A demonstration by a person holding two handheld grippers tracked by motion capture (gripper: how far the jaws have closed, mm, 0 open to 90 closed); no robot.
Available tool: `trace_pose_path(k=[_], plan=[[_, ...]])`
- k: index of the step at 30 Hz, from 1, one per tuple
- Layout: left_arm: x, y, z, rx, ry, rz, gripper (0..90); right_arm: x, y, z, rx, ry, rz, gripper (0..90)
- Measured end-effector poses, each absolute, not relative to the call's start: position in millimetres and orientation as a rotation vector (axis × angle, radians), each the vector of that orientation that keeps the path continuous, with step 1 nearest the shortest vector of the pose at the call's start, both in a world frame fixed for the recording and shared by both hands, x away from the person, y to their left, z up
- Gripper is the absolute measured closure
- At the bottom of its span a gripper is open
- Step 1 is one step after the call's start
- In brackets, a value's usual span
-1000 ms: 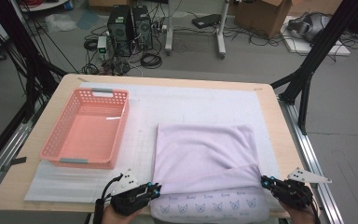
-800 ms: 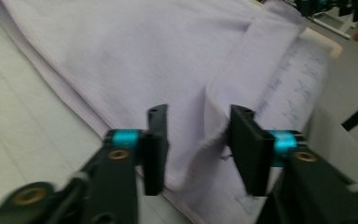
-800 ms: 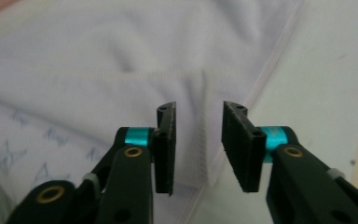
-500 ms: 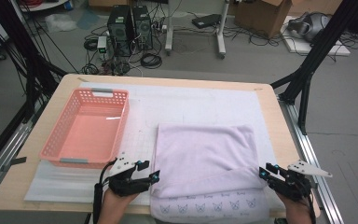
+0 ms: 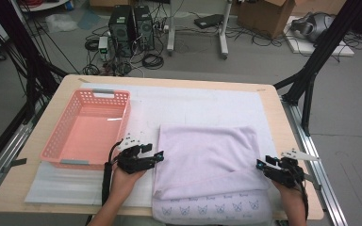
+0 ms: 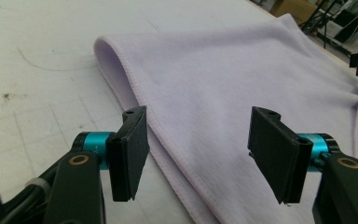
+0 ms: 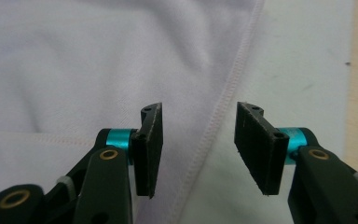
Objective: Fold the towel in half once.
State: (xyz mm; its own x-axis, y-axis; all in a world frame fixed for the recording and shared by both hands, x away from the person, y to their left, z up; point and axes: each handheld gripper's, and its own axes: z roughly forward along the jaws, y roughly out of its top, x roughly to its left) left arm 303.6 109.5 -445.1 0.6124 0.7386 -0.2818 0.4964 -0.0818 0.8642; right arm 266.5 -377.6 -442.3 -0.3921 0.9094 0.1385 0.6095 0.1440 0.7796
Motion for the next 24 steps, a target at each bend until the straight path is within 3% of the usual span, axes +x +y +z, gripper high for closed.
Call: trace_pose_path(k=[5,8,11,12,14,15,17,18,19,24], plan=[[319,105,-450,1.808,1.030,0.289,38.2,285,-362,-449,1.435,2.118,1.043,52.7],[324,101,-451,1.828,1.051,0.271,38.1,287,-361,-448,1.430,2.130,1.029,63.7],[327,94,-453,1.883,1.054,0.233,38.2,287,-360,-448,1.452,2.165,1.089,83.5],[326,91,-454,1.899,1.041,0.192,38.7,287,-359,-447,1.462,2.164,1.079,84.3],[322,83,-453,1.962,1.010,0.277,37.7,287,-358,-446,1.478,2.170,1.068,85.2],[319,80,-452,1.983,1.015,0.326,40.5,287,-359,-446,1.477,2.171,1.069,85.5],[317,77,-452,1.992,1.035,0.389,57.5,283,-360,-445,1.485,2.164,1.069,85.8],[317,78,-452,1.990,1.003,0.336,66.6,280,-361,-444,1.496,2.163,1.060,85.8],[316,78,-452,1.998,0.994,0.322,82.3,277,-363,-444,1.500,2.165,1.054,85.9],[305,81,-450,1.968,1.012,0.283,82.9,256,-368,-439,1.507,2.190,1.021,85.9]])
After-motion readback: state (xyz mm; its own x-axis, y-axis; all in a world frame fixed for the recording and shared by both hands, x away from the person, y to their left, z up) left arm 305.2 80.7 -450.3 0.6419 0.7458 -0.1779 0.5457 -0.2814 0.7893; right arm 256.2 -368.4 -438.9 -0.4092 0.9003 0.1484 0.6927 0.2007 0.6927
